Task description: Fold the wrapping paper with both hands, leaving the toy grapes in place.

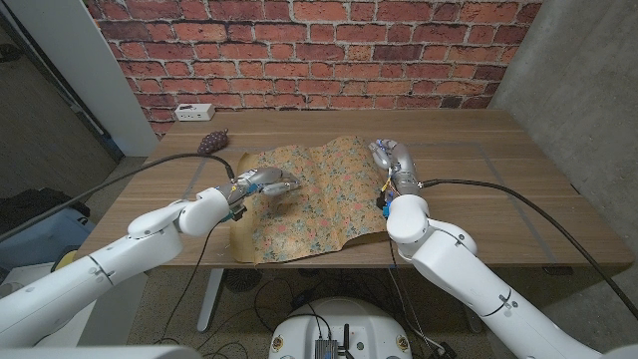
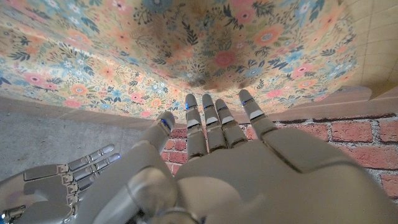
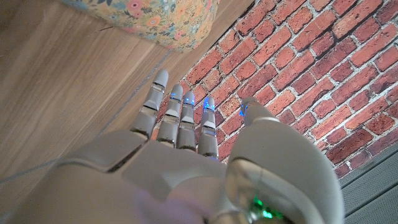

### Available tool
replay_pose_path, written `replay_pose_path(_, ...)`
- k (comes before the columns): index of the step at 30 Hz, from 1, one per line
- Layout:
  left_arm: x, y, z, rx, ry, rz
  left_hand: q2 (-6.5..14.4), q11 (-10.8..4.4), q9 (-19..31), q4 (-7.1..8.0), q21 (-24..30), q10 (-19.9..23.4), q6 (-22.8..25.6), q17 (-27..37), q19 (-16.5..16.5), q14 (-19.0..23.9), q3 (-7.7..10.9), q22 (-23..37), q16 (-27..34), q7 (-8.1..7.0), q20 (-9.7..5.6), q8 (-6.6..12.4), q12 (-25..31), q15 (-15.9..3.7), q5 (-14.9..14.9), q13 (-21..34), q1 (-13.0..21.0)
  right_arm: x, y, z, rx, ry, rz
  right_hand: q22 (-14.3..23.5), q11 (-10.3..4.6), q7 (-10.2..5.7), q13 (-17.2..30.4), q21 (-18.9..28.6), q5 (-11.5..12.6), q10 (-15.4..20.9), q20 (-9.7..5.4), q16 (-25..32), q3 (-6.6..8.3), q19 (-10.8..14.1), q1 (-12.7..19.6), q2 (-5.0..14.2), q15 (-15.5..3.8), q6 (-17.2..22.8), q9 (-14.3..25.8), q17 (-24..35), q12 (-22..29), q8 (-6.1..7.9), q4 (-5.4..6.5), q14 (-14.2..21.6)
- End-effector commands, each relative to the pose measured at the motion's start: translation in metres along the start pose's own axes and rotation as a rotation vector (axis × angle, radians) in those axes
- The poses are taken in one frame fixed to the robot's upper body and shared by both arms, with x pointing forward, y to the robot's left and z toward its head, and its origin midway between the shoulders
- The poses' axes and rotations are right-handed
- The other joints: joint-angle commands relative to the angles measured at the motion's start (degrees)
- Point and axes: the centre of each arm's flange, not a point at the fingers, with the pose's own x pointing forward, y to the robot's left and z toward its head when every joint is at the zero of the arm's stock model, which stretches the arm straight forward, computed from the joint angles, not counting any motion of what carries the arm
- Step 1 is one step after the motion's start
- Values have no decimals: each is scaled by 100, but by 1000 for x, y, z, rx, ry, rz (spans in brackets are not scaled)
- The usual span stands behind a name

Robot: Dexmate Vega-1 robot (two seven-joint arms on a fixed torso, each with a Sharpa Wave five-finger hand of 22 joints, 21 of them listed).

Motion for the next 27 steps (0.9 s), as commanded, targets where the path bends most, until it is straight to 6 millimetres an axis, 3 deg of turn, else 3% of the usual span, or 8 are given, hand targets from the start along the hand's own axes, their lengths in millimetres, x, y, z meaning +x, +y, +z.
replay_pose_path(1,4,-9,-6,102,111,-103,-20,26,-15,134,-30,368,276,-19,67,208,7,-2,69,50,57,87,139,-38,-39,-98,-143,5,2,2,-113,39,-78,9,-53,-46,-7,-29,4,-33,-5,-5,14,-42,15,-49,-23,-8,-2,-16,-26,9,-49,-26)
replay_pose_path(12,4,-8,-10,178,201,-133,-106,112,-41,304,7,949,571,-31,372,785,-5,-4,148,117,122,110,291,-62,-32,-283,-356,10,3,-1,-187,106,-108,10,-117,-100,-13,-83,-16,-95,-6,2,7,-61,2,-82,-56,-33,-1,-50,-66,9,-90,-96)
replay_pose_path(18,1,-3,-6,235,220,-88,-129,158,-43,363,-18,1213,744,-20,427,1147,2,-5,194,203,148,134,352,31,-30,-345,-441,13,6,-2,-262,184,-118,14,-184,-203,-20,-153,-62,-223,-6,24,-45,-71,-36,-155,-110,-228,0,-80,-132,-40,-145,-193)
replay_pose_path(20,0,-1,-6,250,227,-78,-120,174,-40,367,-24,1249,860,-20,441,1210,18,-5,192,222,160,169,356,24,-26,-357,-447,14,7,-1,-294,220,-122,16,-217,-236,-22,-183,-78,-258,-6,31,-38,-73,20,-186,-133,-274,1,-106,-149,-38,-219,-225)
replay_pose_path(23,1,-1,-6,246,229,-79,-117,169,-38,369,-27,1285,888,-19,455,1254,28,-5,191,234,170,171,362,23,-26,-365,-451,16,11,1,-378,275,-127,23,-354,-273,-28,-226,-130,-188,-100,159,158,126,483,-73,-297,-207,5,-193,-131,37,-545,-88)
replay_pose_path(27,3,0,-8,241,222,-83,-116,162,-36,373,-29,1300,892,-18,468,1273,33,-4,185,236,172,166,363,14,-26,-371,-457,18,18,2,-452,295,-139,25,-441,-278,-18,-251,-210,-98,-258,195,160,232,693,-189,-456,-46,11,-236,-95,99,-653,-56)
